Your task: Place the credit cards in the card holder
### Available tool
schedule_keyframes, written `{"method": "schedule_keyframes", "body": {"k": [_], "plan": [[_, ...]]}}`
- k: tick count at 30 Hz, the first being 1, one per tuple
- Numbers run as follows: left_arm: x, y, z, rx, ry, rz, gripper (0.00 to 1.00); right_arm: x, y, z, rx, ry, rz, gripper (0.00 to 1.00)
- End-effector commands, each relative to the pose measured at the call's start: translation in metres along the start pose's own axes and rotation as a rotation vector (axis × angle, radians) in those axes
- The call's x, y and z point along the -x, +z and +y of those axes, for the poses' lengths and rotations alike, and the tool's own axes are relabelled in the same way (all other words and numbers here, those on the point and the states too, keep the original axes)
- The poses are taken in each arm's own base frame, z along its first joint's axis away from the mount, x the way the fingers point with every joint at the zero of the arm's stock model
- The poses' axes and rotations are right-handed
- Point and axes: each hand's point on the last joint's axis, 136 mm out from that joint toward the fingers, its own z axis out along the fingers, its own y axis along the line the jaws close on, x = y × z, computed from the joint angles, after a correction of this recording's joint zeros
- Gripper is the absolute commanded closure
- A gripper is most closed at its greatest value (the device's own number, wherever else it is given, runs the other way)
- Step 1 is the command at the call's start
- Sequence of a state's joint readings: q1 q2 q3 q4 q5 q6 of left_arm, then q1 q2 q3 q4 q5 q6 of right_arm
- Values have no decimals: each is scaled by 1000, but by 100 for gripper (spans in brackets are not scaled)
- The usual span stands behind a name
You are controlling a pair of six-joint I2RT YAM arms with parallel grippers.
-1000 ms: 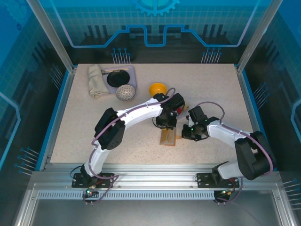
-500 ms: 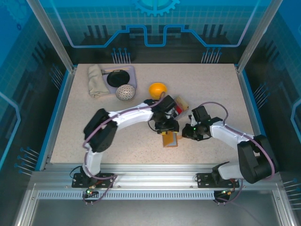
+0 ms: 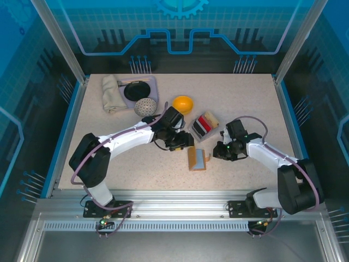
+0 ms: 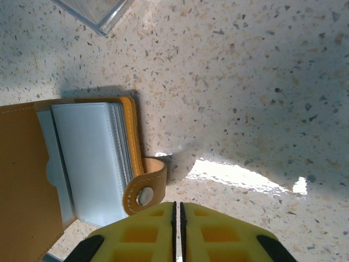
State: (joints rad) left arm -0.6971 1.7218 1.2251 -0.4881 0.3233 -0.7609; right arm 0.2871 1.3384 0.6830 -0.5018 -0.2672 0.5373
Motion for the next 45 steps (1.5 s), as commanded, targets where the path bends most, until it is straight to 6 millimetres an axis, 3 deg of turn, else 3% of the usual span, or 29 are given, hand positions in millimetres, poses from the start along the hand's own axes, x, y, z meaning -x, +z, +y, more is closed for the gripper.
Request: {"method": "schedule_keyframes", "body": {"k": [1,7,10,14,19,20,35,41,45], "plan": [[-4,8,11,24,-26,27,47,1,-2,3,14,2,26,88],[-6,18,25,70,-57,38,70,9,-16,25,82,-34,-8,71],[-6,19,30,85,-67,29,71,10,-17,33,59,-67,-7,59],[-7,23,39,119,-82,37,75,8,-7,32,-52,-109,28,53],[-11,26,45,126,-99,40,75,-2,8,20,-185,-125,81,52],[-12,27,46,128,-102,43,75,5,6,27,-184,-139,67,53],[-12,30,44,118,-98,60,77,5,5,25,-221,-156,74,91],[-12,35,36,73,-80,77,77,5,4,21,-221,-148,67,99],[-13,41,25,24,-54,102,77,6,2,26,-104,-111,46,100]]}}
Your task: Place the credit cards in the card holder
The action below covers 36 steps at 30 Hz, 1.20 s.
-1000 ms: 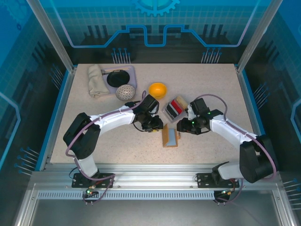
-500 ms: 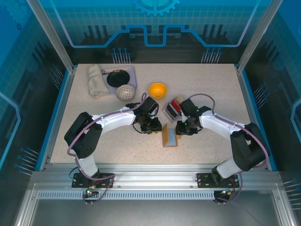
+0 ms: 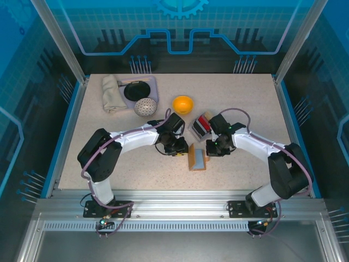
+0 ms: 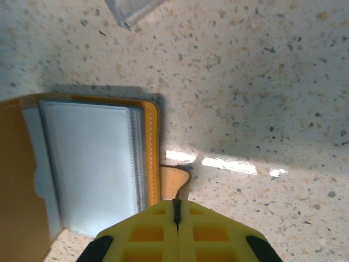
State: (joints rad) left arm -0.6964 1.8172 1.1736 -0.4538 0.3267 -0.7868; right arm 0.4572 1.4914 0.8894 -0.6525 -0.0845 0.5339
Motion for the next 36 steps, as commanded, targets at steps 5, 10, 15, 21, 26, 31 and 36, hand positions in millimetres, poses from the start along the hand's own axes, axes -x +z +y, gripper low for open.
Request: {"method": "schedule_keyframes", "body": {"k": [5,10,15,21,26,31,36], "plan": [[-3,18,-18,-51,43,65,78,3,-13,10,228,57,-45,100],[-3,42,-13,-24,25,96,79,2,-12,15,289,70,-33,100],[-2,57,-11,13,17,101,79,1,-12,19,331,73,-22,100],[-5,66,2,82,13,107,80,1,-15,12,289,78,-23,100],[-6,60,-4,80,52,92,73,2,-19,-1,289,133,-38,100],[-6,39,-30,-17,125,45,56,-3,-10,-10,256,166,-16,100],[-15,49,-30,-16,165,101,50,-2,-14,-11,261,171,-35,100]]}}
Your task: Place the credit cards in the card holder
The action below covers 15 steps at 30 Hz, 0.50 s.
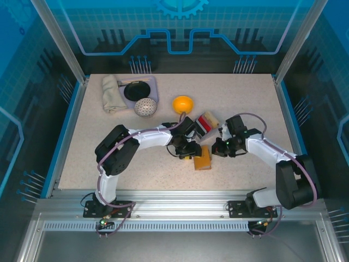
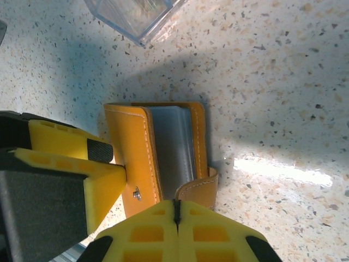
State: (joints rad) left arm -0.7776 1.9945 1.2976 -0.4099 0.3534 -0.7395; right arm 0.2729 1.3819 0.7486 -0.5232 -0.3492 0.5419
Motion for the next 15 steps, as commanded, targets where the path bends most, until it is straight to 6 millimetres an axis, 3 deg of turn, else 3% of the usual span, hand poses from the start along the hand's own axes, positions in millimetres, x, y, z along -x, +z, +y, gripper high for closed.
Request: {"method": "schedule_keyframes", "body": {"k": [1,6,9,15], "plan": [[-11,8,-3,4,59,54,50,-2,-4,-4,1,24,-3,100],[-21,31,20,131,58,101,53,-4,-9,-3,5,3,-6,100],[-21,37,32,175,24,94,61,-6,-11,1,29,-24,4,100],[-16,34,20,134,33,72,63,-18,0,22,138,-71,109,100]]}}
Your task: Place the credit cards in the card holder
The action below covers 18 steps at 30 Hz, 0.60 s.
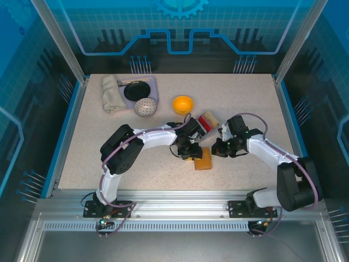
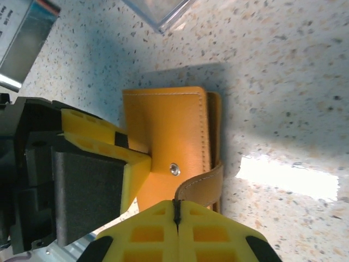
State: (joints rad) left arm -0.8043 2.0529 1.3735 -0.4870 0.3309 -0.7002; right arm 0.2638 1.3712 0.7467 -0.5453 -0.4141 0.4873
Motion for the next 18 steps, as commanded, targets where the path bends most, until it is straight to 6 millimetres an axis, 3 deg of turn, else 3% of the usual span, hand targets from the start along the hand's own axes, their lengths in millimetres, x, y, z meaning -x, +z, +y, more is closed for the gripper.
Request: {"method": "schedule_keyframes", "body": {"k": [1,10,18], "plan": [[-10,23,18,72,-3,34,64,-11,8,17,86,-36,90,100],[-9,20,13,60,-6,27,71,-11,25,14,66,-20,139,100],[-9,17,12,60,-3,26,73,-9,24,11,40,-7,130,95]]}}
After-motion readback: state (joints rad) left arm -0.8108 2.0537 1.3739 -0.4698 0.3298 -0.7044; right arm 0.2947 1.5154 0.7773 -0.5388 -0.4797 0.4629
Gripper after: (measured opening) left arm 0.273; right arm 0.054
